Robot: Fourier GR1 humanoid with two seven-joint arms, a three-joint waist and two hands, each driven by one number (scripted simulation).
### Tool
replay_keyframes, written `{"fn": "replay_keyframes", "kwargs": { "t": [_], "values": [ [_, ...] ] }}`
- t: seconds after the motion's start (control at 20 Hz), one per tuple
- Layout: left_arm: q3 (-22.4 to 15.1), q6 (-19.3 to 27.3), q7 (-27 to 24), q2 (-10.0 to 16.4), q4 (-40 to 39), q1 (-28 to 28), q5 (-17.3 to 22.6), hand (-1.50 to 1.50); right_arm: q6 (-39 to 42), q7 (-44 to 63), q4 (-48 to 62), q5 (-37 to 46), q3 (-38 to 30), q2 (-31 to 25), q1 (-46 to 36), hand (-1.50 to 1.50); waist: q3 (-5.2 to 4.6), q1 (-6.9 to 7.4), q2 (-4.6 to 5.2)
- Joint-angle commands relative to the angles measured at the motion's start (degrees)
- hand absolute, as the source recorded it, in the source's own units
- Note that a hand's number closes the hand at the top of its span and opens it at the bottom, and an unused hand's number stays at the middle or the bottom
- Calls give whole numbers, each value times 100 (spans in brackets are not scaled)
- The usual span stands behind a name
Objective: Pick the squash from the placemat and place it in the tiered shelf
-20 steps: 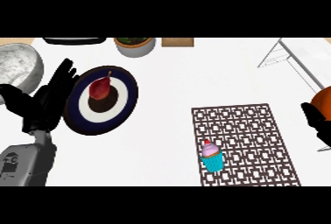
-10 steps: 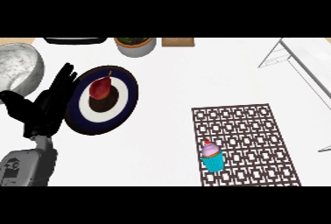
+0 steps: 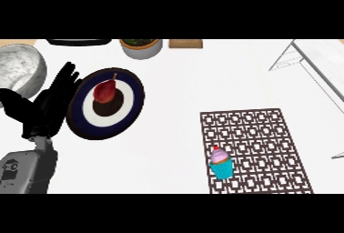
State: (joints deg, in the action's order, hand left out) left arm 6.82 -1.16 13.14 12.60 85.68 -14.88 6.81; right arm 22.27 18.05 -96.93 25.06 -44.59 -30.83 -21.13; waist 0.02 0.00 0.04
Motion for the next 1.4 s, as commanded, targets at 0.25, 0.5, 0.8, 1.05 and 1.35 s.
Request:
{"fn": "replay_keyframes", "kwargs": {
  "t": [0.25, 0.5, 0.8, 1.05, 1.35],
  "values": [
    [52, -78, -106, -15, -196, -54, -72, 0, -732, -1473, 1964, -50, -23, -616, 57, 150, 0, 17, 8],
    [-57, 61, 320, -116, 488, 188, -155, 0, -758, -1379, 1717, -278, 146, -681, 321, 150, -2, 6, -8],
    [-65, 4, -176, -223, 215, 368, -172, 0, -2027, -2128, 3507, 123, -239, -1031, -175, -150, 3, 58, 11],
    [-60, 31, -365, -329, -38, 241, -202, 0, -2417, -2786, 4143, -226, -325, -1192, -551, -150, 1, 32, 11],
    [24, 34, 15, -125, -135, -155, -249, 0, -1629, -3075, 5330, -811, -617, -2326, -742, -150, 2, 13, 9]
  ]
}}
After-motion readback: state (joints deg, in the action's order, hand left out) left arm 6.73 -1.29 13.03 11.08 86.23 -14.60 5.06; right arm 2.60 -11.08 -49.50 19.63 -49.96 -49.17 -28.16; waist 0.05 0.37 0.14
